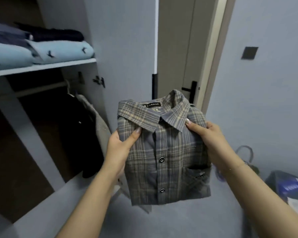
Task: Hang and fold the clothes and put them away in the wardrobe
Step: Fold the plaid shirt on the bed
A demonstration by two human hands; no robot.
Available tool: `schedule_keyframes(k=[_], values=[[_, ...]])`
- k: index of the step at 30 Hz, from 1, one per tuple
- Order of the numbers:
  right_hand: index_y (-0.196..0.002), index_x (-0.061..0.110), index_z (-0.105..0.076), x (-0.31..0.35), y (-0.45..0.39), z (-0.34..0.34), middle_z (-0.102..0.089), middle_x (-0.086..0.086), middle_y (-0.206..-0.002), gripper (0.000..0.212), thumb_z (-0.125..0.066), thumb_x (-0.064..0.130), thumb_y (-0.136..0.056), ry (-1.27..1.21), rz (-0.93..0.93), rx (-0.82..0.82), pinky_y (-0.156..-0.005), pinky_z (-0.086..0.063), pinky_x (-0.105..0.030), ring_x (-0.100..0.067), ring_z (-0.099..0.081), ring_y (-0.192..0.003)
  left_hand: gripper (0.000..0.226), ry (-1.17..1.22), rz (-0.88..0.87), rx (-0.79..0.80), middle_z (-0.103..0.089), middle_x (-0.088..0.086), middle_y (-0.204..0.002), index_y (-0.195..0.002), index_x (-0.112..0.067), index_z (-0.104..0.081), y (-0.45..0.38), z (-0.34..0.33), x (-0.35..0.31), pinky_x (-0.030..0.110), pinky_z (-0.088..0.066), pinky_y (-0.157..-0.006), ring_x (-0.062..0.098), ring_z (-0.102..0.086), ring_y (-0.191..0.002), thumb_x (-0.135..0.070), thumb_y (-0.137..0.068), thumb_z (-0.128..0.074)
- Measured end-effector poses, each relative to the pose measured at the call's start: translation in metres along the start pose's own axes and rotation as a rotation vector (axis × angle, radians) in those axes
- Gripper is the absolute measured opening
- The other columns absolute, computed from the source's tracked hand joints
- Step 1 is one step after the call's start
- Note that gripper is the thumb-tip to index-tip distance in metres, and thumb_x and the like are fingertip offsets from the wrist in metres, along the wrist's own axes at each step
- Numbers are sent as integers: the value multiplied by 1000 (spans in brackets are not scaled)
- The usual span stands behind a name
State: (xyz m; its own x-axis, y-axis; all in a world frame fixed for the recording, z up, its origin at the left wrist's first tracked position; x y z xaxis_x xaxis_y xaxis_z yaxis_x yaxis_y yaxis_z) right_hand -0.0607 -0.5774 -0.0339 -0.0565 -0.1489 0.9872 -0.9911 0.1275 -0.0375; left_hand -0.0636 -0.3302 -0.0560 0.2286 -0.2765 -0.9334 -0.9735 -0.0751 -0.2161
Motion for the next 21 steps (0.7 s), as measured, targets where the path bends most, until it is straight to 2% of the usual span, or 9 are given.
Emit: schedule_keyframes(k=[5,7,11,13,17,21], values=[[-96,5,-72,14,-100,-109,-76,-11,-88,26,-77,25,-81,-53,-9,199,-56,-57,-27,-26,-74,-78,60,-54,-46,-103,-73,1,-112,-115,-22,-67,-73,69,-51,22,-57,-73,18,-70,-103,-49,-63,-79],[-95,3,-71,18,-136,-153,-76,-13,-88,27,-77,26,-81,-74,-3,306,-56,-57,-28,-28,-74,-78,55,-62,-67,-204,-73,0,-111,-112,-24,-71,-102,91,-66,24,-57,-74,18,-70,-103,-51,-64,-79],[-93,3,-70,29,-198,-237,-75,-14,-85,25,-75,25,-82,-121,7,452,-53,-56,-28,-28,-74,-72,51,-97,-145,-435,-74,4,-109,-110,-20,-73,-152,128,-103,37,-53,-87,21,-70,-102,-46,-67,-81],[-92,4,-71,40,-223,-286,-76,-14,-84,23,-75,25,-82,-138,18,549,-52,-55,-28,-28,-74,-72,47,-111,-220,-553,-75,5,-105,-105,-18,-74,-170,155,-128,35,-56,-80,22,-72,-97,-42,-66,-82],[-92,9,-73,70,-247,-365,-76,-12,-87,23,-76,28,-80,-151,54,703,-53,-56,-27,-27,-74,-75,29,-186,-306,-659,-76,4,-97,-99,-17,-74,-191,197,-185,23,-57,-63,19,-73,-87,-30,-74,-79],[-95,10,-73,119,-260,-460,-76,-8,-87,24,-76,28,-80,-143,126,835,-51,-55,-25,-23,-74,-75,16,-285,-433,-731,-77,3,-91,-92,-17,-75,-208,246,-268,23,-57,-59,17,-74,-82,-23,-77,-79]])
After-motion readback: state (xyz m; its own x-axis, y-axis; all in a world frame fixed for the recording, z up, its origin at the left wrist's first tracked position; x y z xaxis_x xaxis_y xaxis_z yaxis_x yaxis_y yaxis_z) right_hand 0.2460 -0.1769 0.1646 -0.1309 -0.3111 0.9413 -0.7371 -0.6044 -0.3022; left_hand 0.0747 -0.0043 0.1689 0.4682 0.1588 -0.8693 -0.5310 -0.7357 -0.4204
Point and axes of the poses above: each hand's wrist, its own y-axis away from the middle knuckle, its own z-axis out of the back of the hand, x = y × z, the point moved 5 cm from there along -y, towards the middle knuckle
